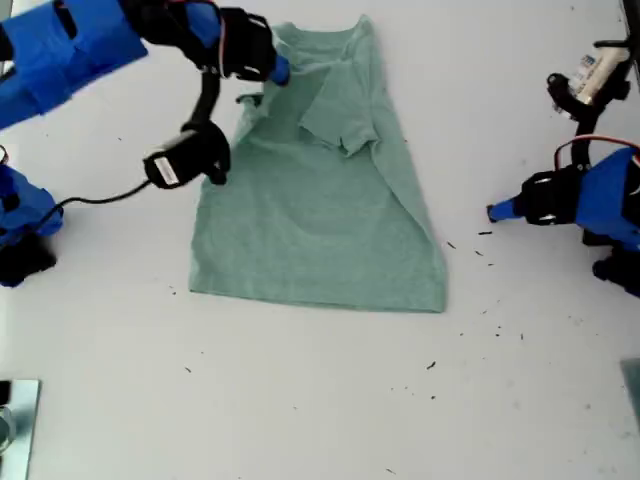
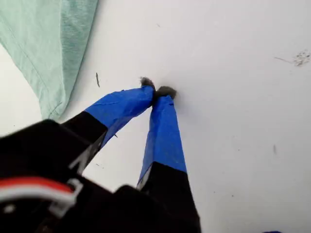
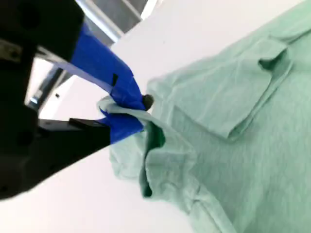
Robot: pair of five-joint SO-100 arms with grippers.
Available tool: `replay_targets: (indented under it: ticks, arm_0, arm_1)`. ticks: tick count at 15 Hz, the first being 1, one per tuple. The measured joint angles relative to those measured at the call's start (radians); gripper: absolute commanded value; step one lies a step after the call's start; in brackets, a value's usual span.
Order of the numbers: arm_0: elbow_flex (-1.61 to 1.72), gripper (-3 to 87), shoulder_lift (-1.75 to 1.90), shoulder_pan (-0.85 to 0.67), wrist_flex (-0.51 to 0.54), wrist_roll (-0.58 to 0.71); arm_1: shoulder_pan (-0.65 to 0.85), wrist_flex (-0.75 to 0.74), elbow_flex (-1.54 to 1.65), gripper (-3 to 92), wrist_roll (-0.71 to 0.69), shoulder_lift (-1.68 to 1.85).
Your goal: Fold t shirt
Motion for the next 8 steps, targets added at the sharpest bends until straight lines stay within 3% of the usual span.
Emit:
replay_targets:
  ticks: [4, 5, 6, 8]
  arm_0:
    - [-0.249, 0.1, -0.396, 0.094, -0.21, 0.0]
    - [-0.27, 18.9, -0.451, 0.089, -0.259, 0.0]
    - [-0.296, 28.6, -0.497, 0.087, -0.276, 0.0]
    - [-0.313, 26.5, -0.488, 0.072, -0.196, 0.0]
  arm_1:
    - [0.0, 0.0, 0.0, 2.5, 0.008, 0.0]
    - [0.0, 0.0, 0.0, 2.5, 0.008, 0.0]
    - [0.0, 0.0, 0.0, 2.5, 0.009, 0.0]
    - [0.0, 0.0, 0.0, 2.5, 0.009, 0.0]
